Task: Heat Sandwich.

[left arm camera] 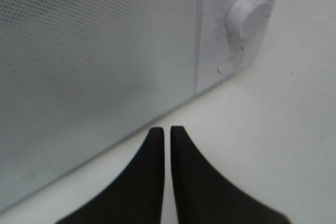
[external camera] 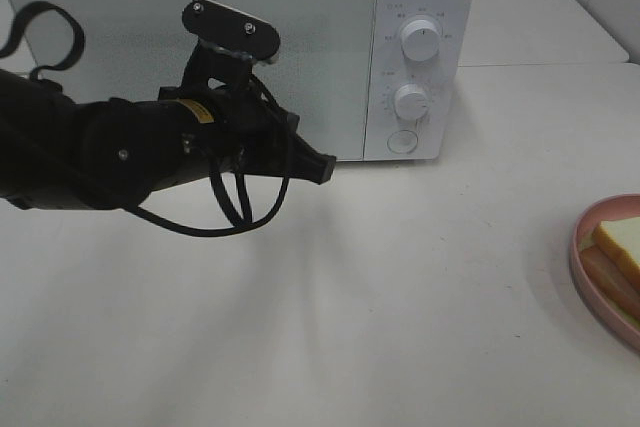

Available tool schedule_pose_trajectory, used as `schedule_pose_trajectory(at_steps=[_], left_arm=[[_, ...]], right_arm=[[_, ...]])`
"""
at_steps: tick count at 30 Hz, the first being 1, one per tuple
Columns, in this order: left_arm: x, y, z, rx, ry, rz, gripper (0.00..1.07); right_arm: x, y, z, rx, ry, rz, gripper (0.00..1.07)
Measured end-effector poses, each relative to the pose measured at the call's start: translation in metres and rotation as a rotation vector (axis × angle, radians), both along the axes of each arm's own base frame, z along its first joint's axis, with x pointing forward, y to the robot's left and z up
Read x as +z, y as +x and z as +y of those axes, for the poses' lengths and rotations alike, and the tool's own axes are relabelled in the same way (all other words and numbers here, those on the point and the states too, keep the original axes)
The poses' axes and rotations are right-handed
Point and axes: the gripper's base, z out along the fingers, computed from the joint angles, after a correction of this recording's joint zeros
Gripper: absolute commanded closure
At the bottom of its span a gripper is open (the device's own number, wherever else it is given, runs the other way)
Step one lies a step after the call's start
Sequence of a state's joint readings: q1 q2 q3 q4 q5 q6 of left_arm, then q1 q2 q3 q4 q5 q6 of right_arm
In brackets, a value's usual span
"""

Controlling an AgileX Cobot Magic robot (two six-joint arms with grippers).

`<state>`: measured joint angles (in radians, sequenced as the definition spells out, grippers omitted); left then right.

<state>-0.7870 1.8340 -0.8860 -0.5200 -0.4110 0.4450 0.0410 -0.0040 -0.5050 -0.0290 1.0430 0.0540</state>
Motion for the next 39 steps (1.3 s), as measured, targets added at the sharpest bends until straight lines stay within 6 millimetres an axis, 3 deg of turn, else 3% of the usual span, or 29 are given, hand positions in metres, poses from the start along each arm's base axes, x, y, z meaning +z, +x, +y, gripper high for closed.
schedule_pose_trajectory(at_steps=[1, 3, 4, 5, 9, 13, 18, 22, 23, 25, 27, 28, 32, 33, 36, 39], left_arm=[[0.002, -0.007, 0.001, -0.037, 0.021, 0.08, 0.56], [0.006, -0.015, 0.002, -0.074, 0.037, 0.152, 0.19], [0.006, -0.015, 0.002, -0.074, 0.037, 0.152, 0.19], [0.01, -0.022, 0.003, -0.107, 0.052, 0.213, 0.05], [0.016, -0.031, 0.005, -0.151, 0.072, 0.274, 0.07], [0.033, -0.052, 0.018, -0.266, 0.169, 0.41, 0.07], [0.04, -0.056, 0.034, -0.253, 0.19, 0.516, 0.08], [0.054, -0.046, 0.085, -0.1, 0.16, 0.697, 0.08], [0.054, -0.046, 0.085, -0.1, 0.16, 0.697, 0.08], [0.059, -0.042, 0.104, -0.046, 0.143, 0.733, 0.08], [0.07, -0.038, 0.135, 0.045, 0.104, 0.774, 0.08], [0.07, -0.038, 0.135, 0.045, 0.104, 0.774, 0.08], [0.085, -0.041, 0.18, 0.179, 0.064, 0.816, 0.08], [0.085, -0.041, 0.18, 0.179, 0.064, 0.816, 0.08], [0.098, -0.049, 0.21, 0.311, 0.042, 0.815, 0.08], [0.105, -0.056, 0.221, 0.368, 0.046, 0.801, 0.08]], right_arm=[[0.0, 0.0, 0.0, 0.0, 0.0, 0.0, 0.32], [0.0, 0.0, 0.0, 0.0, 0.0, 0.0, 0.32], [0.0, 0.0, 0.0, 0.0, 0.0, 0.0, 0.32], [0.0, 0.0, 0.0, 0.0, 0.0, 0.0, 0.32], [0.0, 0.0, 0.0, 0.0, 0.0, 0.0, 0.32], [0.0, 0.0, 0.0, 0.0, 0.0, 0.0, 0.32], [0.0, 0.0, 0.0, 0.0, 0.0, 0.0, 0.32], [0.0, 0.0, 0.0, 0.0, 0.0, 0.0, 0.32], [0.0, 0.0, 0.0, 0.0, 0.0, 0.0, 0.32], [0.0, 0.0, 0.0, 0.0, 0.0, 0.0, 0.32], [0.0, 0.0, 0.0, 0.0, 0.0, 0.0, 0.32], [0.0, 0.0, 0.0, 0.0, 0.0, 0.0, 0.32], [0.0, 0.0, 0.0, 0.0, 0.0, 0.0, 0.32], [0.0, 0.0, 0.0, 0.0, 0.0, 0.0, 0.32], [0.0, 0.0, 0.0, 0.0, 0.0, 0.0, 0.32], [0.0, 0.0, 0.0, 0.0, 0.0, 0.0, 0.32]])
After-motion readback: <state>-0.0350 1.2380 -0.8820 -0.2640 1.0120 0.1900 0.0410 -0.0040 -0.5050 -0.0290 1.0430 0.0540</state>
